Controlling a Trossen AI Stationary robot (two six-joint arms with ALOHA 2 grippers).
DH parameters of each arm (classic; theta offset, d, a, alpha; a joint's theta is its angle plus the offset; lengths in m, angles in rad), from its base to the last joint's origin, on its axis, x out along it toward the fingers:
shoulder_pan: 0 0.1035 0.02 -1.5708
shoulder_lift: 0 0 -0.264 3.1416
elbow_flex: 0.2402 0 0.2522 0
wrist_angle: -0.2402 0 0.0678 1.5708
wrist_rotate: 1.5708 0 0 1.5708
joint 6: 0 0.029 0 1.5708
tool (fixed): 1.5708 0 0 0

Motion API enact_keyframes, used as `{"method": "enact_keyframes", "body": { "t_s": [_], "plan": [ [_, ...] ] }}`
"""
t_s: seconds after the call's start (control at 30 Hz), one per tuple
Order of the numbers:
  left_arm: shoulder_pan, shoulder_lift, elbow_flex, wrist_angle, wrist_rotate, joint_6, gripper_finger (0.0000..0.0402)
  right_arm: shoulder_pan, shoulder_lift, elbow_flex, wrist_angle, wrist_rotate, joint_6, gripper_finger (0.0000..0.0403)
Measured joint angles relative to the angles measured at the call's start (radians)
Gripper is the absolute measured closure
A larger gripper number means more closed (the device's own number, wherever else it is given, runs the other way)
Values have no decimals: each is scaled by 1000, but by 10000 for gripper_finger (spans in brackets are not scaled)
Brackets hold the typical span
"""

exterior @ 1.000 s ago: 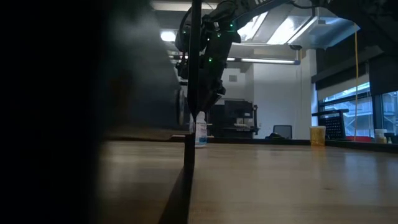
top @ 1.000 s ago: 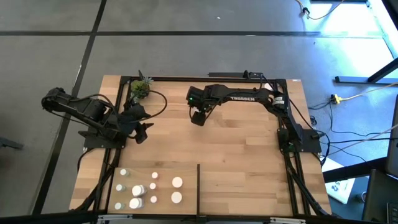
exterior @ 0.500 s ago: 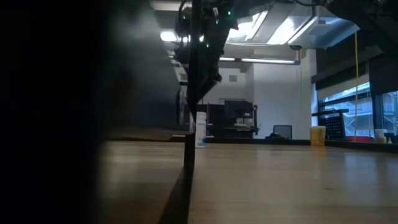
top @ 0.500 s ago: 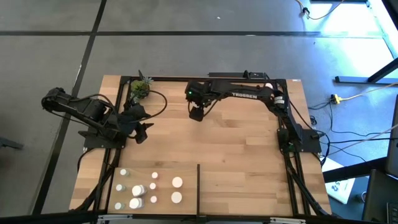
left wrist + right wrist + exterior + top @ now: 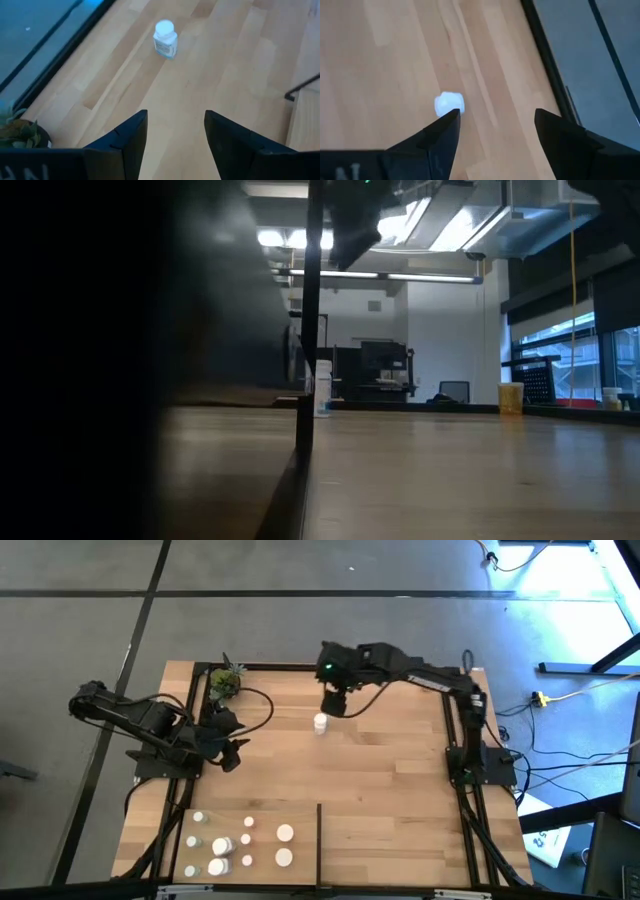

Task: Pick and place medicine bottles onto shelf by color
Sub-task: Put the white pill bottle on the shelf aligned with the other white pill bottle

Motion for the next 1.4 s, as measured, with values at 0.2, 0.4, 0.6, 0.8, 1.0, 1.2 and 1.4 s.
{"method": "enact_keyframes", "body": {
  "t_s": [0.2, 0.4, 0.6, 0.8, 1.0, 1.2, 1.4],
  "plan": [
    [0, 31, 0, 65, -37, 54, 211, 11, -152, -106, -5, 35, 11, 146],
    [36, 69, 2, 166, -14, 157, 211, 58, -356, -383, 109, 221, 113, 146],
    [164, 116, 0, 305, 125, 385, 211, 108, -525, -593, 278, 226, 144, 146],
    [336, 190, 2, 465, 329, 655, 211, 138, -599, -690, 301, 227, 186, 146],
    [471, 291, 0, 557, 553, 834, 211, 161, -609, -723, 301, 226, 191, 146],
    [535, 395, 0, 653, 585, 876, 211, 174, -608, -739, 282, 231, 188, 146],
    [577, 465, 0, 684, 589, 891, 211, 174, -604, -739, 289, 234, 147, 146]
  ]
}}
